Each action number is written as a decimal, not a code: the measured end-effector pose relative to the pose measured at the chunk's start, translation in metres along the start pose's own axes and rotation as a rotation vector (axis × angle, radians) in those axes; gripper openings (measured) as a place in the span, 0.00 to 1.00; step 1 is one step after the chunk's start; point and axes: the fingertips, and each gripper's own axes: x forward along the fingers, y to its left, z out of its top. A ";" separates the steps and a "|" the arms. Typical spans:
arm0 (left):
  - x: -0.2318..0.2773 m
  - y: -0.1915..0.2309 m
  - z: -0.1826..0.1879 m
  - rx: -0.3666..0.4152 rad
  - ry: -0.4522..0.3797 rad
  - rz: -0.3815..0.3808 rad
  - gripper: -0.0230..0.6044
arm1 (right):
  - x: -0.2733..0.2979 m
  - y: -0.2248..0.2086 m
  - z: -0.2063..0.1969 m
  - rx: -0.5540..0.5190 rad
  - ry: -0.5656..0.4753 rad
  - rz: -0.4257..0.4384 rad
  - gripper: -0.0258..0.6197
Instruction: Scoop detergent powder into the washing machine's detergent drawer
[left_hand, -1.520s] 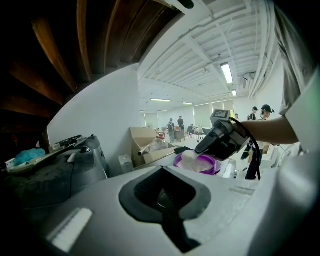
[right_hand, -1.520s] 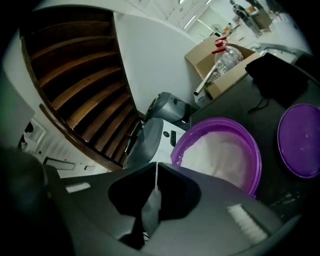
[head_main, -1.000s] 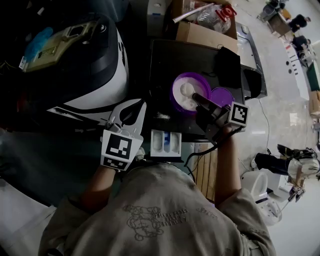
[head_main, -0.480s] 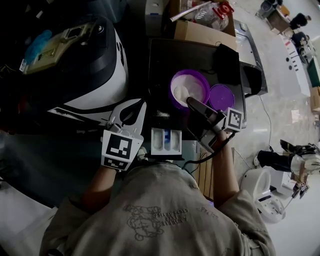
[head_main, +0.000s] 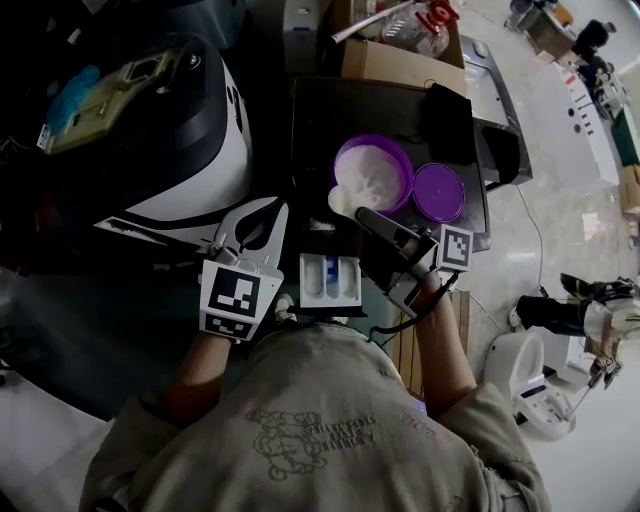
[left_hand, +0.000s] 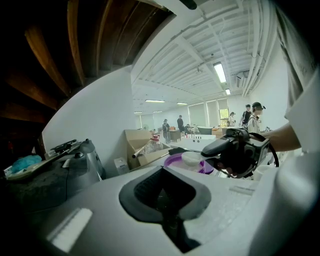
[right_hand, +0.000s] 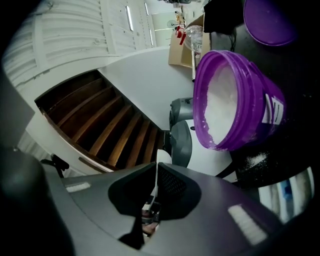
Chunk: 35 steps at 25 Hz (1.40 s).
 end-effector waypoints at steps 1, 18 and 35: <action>0.000 -0.001 0.000 0.001 0.000 -0.001 0.04 | 0.001 0.002 -0.002 -0.006 0.005 0.005 0.09; -0.004 -0.019 -0.013 0.003 0.025 -0.033 0.04 | -0.017 0.008 -0.038 -0.067 0.042 -0.016 0.09; 0.004 -0.048 -0.021 0.022 0.039 -0.133 0.04 | -0.070 -0.033 -0.067 -0.094 -0.002 -0.189 0.10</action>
